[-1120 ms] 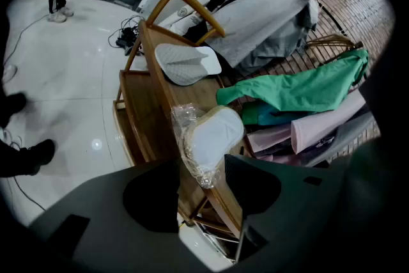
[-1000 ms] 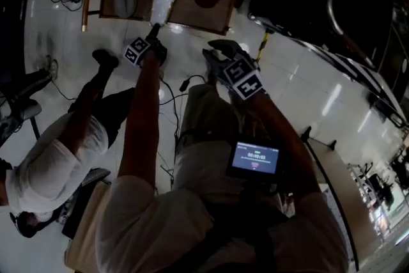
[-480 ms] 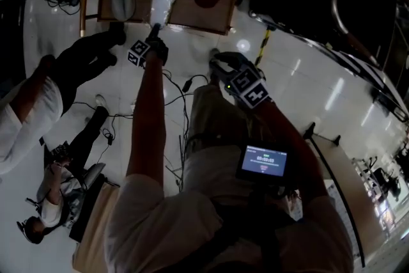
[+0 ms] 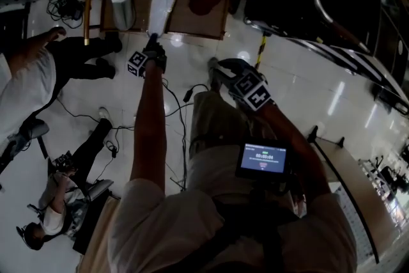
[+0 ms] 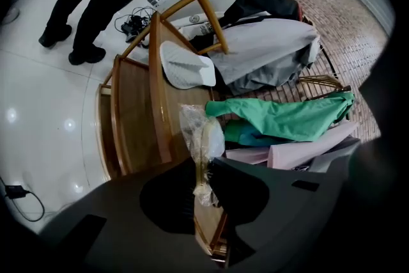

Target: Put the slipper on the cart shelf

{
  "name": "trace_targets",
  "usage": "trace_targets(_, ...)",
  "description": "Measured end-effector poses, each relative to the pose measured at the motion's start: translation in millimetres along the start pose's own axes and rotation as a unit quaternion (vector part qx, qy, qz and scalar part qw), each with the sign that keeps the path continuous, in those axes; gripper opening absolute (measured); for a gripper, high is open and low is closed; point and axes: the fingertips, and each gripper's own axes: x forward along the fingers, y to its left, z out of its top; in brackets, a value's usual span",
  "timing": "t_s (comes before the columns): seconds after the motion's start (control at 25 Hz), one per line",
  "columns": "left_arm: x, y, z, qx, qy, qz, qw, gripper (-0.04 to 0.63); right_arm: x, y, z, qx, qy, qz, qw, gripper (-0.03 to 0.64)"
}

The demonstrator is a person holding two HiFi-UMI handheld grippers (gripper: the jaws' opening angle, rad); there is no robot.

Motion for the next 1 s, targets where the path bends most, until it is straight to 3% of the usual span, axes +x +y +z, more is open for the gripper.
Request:
trace_targets(0.36,-54.1,-45.5,-12.3,0.003,0.01,-0.024,0.9996,0.058,-52.9,8.9,0.2,0.025,-0.045,-0.03,0.998,0.103)
trace_targets(0.52,-80.7,-62.1,-20.2,-0.014,0.002,-0.043,0.999,0.058,-78.7,2.6,-6.6,0.041,-0.072,-0.051,0.995,0.103)
trace_targets(0.76,-115.9,-93.0,-49.7,0.018,0.02,-0.056,0.9981,0.058,-118.0,-1.1,-16.5,0.051,-0.104,-0.074,0.99,0.103)
trace_targets(1.0,-153.3,-127.3,-86.8,0.026,0.026,-0.077,0.9964,0.058,-166.7,-3.0,-28.2,0.064,-0.153,-0.092,0.982,0.103)
